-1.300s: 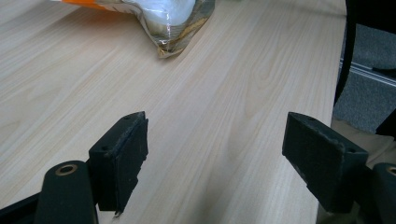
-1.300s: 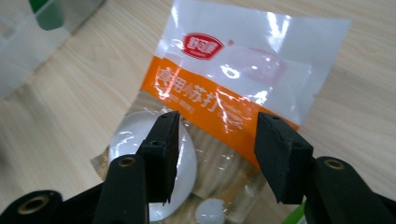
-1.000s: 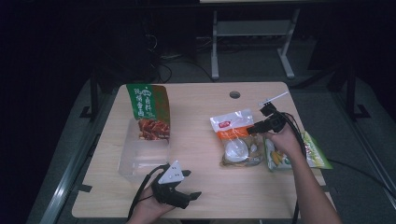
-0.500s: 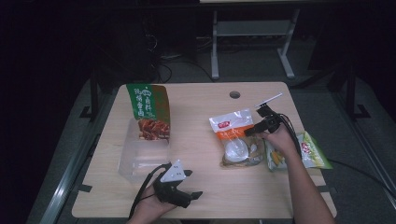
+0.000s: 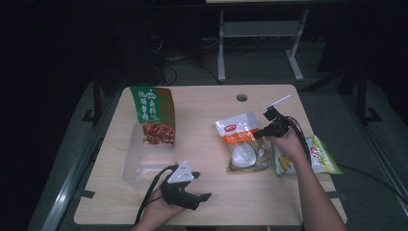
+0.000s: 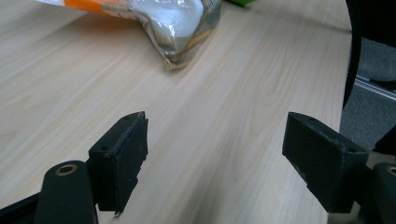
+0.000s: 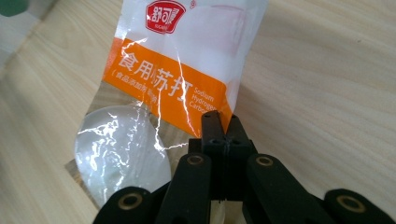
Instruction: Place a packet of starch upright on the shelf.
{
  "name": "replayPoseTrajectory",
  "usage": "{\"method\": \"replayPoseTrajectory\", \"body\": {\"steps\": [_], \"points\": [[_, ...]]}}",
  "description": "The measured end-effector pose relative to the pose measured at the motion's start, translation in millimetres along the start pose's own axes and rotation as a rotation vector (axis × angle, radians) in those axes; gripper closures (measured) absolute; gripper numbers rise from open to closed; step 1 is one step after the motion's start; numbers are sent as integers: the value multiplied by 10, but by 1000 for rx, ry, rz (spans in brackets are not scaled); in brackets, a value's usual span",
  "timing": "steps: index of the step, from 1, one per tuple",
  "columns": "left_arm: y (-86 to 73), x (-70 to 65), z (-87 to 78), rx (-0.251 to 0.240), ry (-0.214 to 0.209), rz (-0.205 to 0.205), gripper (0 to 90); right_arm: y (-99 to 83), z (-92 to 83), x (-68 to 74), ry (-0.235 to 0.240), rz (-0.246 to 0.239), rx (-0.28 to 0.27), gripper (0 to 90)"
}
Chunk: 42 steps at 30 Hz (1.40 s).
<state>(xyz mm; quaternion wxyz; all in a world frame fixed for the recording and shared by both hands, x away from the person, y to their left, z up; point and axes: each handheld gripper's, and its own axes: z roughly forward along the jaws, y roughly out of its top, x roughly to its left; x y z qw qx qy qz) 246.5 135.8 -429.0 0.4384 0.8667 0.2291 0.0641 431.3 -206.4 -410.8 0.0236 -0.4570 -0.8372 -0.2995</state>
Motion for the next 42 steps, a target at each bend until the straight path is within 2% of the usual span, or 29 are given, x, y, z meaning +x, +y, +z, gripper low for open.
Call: {"method": "replayPoseTrajectory", "body": {"steps": [6, 11, 16, 19, 20, 24, 25, 27, 29, 31, 33, 34, 36, 39, 40, 42], "points": [[125, 34, 106, -6, 6, -9, 223, -10, -128, 142, 2, -48, -27, 900], [205, 39, 227, 2, 9, 7, 230, -25, -251, 282, 10, -82, -62, 900], [280, 108, 348, -8, 15, -23, 234, -62, -391, 436, 17, -130, -93, 900], [325, 153, 424, -2, 20, -26, 236, -109, -470, 548, 25, -159, -116, 900], [340, 160, 463, -4, 20, -43, 237, -123, -484, 571, 28, -166, -121, 900], [377, 231, 564, -7, 22, -69, 243, -192, -549, 656, 37, -186, -141, 900], [385, 256, 594, -12, 21, -88, 255, -209, -564, 676, 38, -185, -142, 900], [394, 307, 630, -14, 7, -110, 266, -245, -589, 707, 41, -196, -153, 900], [403, 370, 675, -30, -23, -140, 319, -276, -608, 729, 47, -218, -164, 900], [415, 408, 704, -34, -37, -152, 344, -298, -628, 768, 51, -221, -164, 900], [435, 432, 731, -37, -53, -174, 376, -317, -645, 790, 53, -251, -170, 900], [450, 456, 750, -42, -65, -182, 398, -326, -652, 813, 61, -243, -171, 900], [463, 478, 769, -52, -84, -209, 455, -343, -658, 836, 69, -264, -180, 900], [507, 494, 784, -86, -124, -254, 571, -358, -662, 870, 74, -279, -187, 900], [531, 494, 781, -81, -104, -236, 624, -360, -664, 882, 79, -277, -188, 900], [549, 496, 770, -88, -102, -233, 754, -363, -662, 897, 77, -281, -188, 900]]}}
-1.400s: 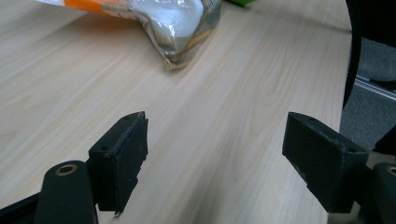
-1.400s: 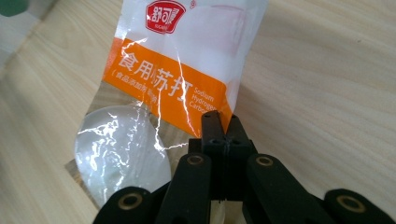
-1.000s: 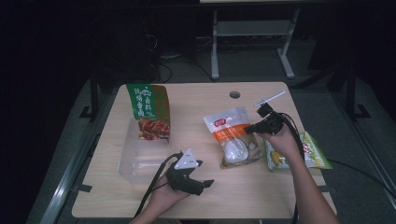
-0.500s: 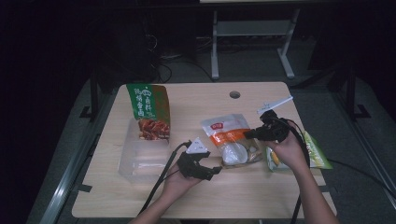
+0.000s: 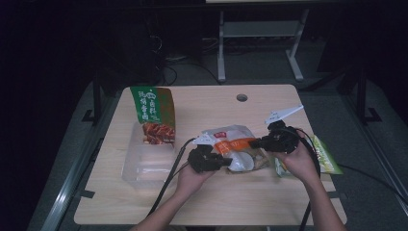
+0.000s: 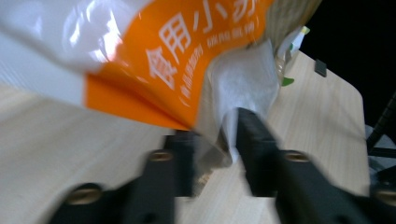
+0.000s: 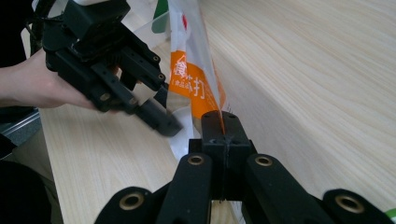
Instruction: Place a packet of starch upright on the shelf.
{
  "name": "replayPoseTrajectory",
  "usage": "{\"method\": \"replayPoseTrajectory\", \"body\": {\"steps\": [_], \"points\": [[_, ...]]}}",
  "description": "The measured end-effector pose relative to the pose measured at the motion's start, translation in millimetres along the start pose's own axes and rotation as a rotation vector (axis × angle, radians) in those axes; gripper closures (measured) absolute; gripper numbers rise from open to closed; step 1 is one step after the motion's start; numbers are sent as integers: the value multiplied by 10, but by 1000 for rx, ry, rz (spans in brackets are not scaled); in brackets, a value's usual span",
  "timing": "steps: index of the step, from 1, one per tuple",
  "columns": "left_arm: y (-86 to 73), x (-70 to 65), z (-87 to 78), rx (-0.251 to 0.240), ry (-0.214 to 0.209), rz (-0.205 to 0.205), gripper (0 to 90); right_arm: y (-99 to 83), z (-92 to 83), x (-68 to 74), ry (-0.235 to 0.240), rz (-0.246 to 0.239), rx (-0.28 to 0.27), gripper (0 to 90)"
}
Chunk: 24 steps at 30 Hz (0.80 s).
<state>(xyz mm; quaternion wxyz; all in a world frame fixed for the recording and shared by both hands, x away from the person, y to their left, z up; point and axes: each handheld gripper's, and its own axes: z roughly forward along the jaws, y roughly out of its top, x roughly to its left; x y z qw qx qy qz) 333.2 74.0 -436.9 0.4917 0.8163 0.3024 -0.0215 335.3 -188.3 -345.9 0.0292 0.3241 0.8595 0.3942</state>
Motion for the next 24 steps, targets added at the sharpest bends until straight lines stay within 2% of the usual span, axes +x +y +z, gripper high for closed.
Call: {"method": "replayPoseTrajectory", "body": {"steps": [1, 3, 4, 5, 7, 11, 18, 24], "points": [[7, -10, -4, -10, 1, -9, 798, 0, 2, 2, 2, -3, -2, 900], [26, -32, -9, -17, 28, 12, 864, -5, 9, 1, 12, -18, -10, 900], [30, -39, -11, -10, 40, 21, 878, -2, 15, 14, 17, -7, -9, 900], [33, -44, -10, -13, 47, 21, 887, -3, 27, 12, 17, -17, -13, 900], [36, -59, -29, -7, 69, 29, 890, 4, 36, 21, 16, -21, -12, 900], [48, -96, -87, -8, 110, 72, 894, -4, 52, 23, 11, -24, -17, 900], [10, -126, -166, 26, 172, 128, 896, -49, 147, 56, 15, -35, 2, 900], [-35, -120, -208, 30, 184, 122, 895, -112, 241, 80, 22, -20, 17, 886]]}}
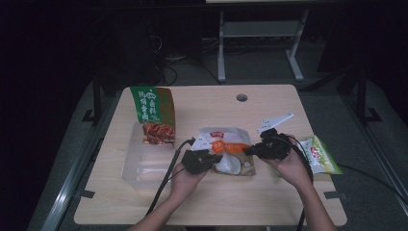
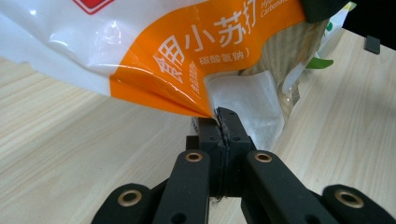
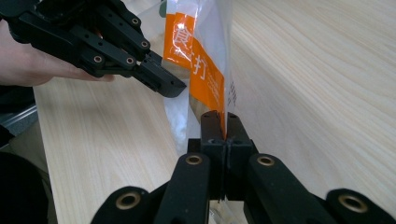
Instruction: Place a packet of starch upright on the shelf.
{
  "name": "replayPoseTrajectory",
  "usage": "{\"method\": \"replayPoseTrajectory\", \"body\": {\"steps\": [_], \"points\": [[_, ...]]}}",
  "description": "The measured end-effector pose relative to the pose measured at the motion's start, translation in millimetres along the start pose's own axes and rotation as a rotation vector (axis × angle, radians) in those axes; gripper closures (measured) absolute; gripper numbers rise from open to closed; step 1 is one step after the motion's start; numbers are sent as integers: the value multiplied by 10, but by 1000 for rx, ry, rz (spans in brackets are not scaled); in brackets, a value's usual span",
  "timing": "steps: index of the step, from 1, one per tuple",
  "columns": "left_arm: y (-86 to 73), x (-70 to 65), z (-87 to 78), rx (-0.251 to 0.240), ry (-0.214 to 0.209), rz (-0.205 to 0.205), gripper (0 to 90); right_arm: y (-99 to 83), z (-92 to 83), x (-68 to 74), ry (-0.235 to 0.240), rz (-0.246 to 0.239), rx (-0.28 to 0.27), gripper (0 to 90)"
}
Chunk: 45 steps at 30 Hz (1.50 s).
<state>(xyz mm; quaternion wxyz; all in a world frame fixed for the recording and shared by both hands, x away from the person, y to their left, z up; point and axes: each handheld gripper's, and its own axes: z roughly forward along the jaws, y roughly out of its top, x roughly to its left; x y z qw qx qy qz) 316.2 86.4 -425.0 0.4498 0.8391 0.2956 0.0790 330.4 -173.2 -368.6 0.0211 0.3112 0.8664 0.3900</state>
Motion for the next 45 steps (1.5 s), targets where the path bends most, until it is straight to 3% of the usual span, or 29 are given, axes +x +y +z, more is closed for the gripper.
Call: {"method": "replayPoseTrajectory", "body": {"steps": [3, 8, 10, 12, 14, 25, 33, 34, 41, 45], "points": [[0, -10, -6, -7, -6, -3, 895, 11, 15, 5, 13, -7, 0, 813], [-5, -21, -13, -6, -8, 5, 894, 51, 98, 44, 1, -19, 32, 783], [-11, -20, -23, -1, -11, 9, 894, 58, 147, 54, -9, -26, 52, 787], [-21, -18, -25, 2, -10, 16, 891, 65, 185, 65, -19, -40, 67, 854], [-29, -19, -31, -2, -6, 8, 880, 69, 202, 66, -9, -39, 60, 892], [-80, -88, -191, -23, 12, 35, 711, 50, 127, 54, 9, -18, 34, 900], [-131, -187, -330, 9, 17, 112, 622, 93, 53, 58, 3, -9, 23, 900], [-143, -204, -345, 1, 12, 95, 613, 98, 46, 57, 5, -9, 20, 900], [-203, -249, -444, 11, 5, 124, 549, 137, 4, 54, -4, 1, 3, 900], [-257, -270, -484, 12, -14, 115, 518, 168, -6, 50, -8, 0, 2, 900]]}}
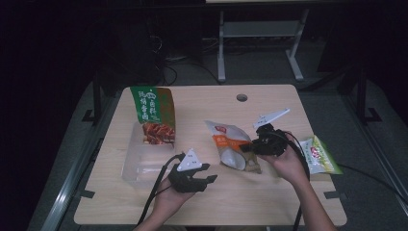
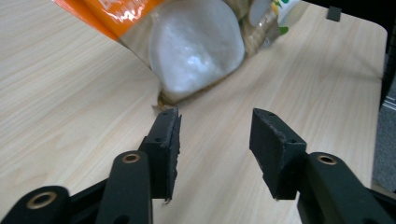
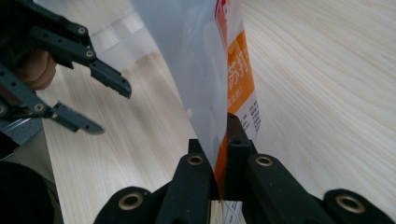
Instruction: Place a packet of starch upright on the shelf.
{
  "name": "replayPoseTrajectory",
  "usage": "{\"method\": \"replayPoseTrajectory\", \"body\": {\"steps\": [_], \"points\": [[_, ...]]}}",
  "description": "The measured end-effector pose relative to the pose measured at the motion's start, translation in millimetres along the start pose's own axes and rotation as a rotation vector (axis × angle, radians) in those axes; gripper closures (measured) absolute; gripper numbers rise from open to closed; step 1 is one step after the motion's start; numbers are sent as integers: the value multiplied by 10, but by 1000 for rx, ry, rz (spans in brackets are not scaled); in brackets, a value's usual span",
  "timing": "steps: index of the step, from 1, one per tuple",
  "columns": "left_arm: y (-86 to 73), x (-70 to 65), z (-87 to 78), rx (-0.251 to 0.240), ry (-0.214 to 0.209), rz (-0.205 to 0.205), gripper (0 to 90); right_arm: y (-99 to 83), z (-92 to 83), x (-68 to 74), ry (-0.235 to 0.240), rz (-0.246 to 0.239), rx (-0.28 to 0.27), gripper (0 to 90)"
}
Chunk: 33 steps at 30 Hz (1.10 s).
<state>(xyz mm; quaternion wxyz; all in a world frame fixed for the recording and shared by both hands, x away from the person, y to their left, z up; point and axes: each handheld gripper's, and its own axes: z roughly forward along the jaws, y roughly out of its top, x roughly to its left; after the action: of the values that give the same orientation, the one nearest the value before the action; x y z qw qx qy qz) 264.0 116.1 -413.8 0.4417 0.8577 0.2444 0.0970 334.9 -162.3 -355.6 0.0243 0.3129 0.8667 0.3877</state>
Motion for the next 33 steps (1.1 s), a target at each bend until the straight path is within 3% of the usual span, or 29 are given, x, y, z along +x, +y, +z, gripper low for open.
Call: {"method": "replayPoseTrajectory", "body": {"steps": [3, 16, 33], "points": [[-34, -33, -25, 5, -9, 10, 493, 29, -3, 1, 4, 9, -7, 900], [-219, -75, -129, -3, -40, -24, 388, 256, -14, 63, 12, 8, -23, 900], [-288, -107, -157, 6, -59, 7, 345, 618, 105, 155, 40, -12, -14, 900]]}}
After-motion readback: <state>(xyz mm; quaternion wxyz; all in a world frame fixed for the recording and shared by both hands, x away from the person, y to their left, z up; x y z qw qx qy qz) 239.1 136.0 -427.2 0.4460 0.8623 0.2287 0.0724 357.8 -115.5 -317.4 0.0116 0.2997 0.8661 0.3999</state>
